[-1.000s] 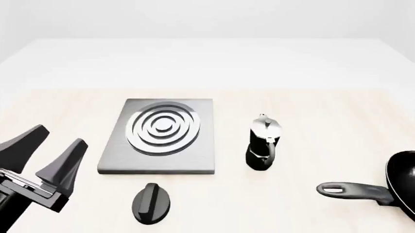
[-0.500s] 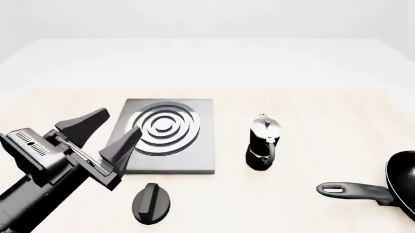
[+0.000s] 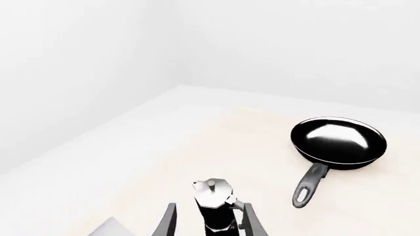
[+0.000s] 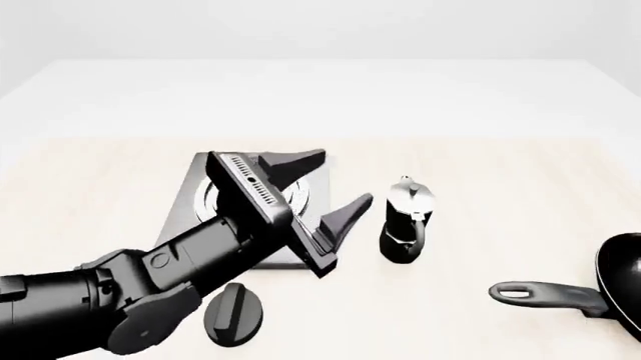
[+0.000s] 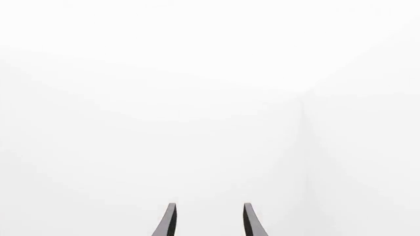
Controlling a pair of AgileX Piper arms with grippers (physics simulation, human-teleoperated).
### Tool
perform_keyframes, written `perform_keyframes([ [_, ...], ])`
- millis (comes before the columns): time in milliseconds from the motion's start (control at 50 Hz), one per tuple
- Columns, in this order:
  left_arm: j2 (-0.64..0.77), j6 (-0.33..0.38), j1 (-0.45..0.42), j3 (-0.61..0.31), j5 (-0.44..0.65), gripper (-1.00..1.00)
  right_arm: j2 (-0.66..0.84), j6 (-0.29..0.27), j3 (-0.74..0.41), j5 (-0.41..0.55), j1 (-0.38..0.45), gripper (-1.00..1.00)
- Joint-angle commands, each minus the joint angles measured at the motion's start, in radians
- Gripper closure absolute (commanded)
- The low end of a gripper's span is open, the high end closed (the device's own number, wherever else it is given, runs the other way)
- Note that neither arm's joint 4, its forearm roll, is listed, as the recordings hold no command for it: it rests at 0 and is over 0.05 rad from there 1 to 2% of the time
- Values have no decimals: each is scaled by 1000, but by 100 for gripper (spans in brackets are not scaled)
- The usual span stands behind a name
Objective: Put the frying pan on the stove.
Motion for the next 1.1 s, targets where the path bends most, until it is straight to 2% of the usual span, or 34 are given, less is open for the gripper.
perform_keyframes([
  [20, 135, 39, -109, -125, 24, -100, 0, 4, 2, -7, 6, -100],
  [200, 187, 43, -139, -153, 27, -100, 0, 11, -11, 0, 5, -100],
  [440, 294, 63, -186, -249, 74, -100, 0, 17, -40, 28, 0, -100],
  [680, 396, 85, -230, -338, 120, -100, 0, 15, 17, -26, 3, -100],
  [880, 433, 99, -234, -393, 161, -100, 0, 16, 29, -38, 5, -100],
  [1100, 475, 118, -233, -486, 226, -100, 0, 16, -1, -9, 7, -100],
])
